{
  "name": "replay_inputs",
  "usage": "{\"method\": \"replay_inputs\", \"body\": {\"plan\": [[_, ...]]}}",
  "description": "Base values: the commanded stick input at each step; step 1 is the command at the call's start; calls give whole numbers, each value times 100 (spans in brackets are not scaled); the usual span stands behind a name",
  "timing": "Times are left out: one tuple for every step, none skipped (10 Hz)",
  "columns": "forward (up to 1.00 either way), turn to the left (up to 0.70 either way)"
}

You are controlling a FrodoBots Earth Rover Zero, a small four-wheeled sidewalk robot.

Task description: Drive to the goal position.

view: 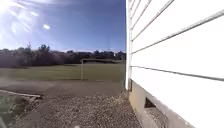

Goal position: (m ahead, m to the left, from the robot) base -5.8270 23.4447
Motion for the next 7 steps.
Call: {"method": "replay_inputs", "body": {"plan": [[5,0],[5,0],[5,0],[4,0],[5,0],[5,0],[5,0]]}}
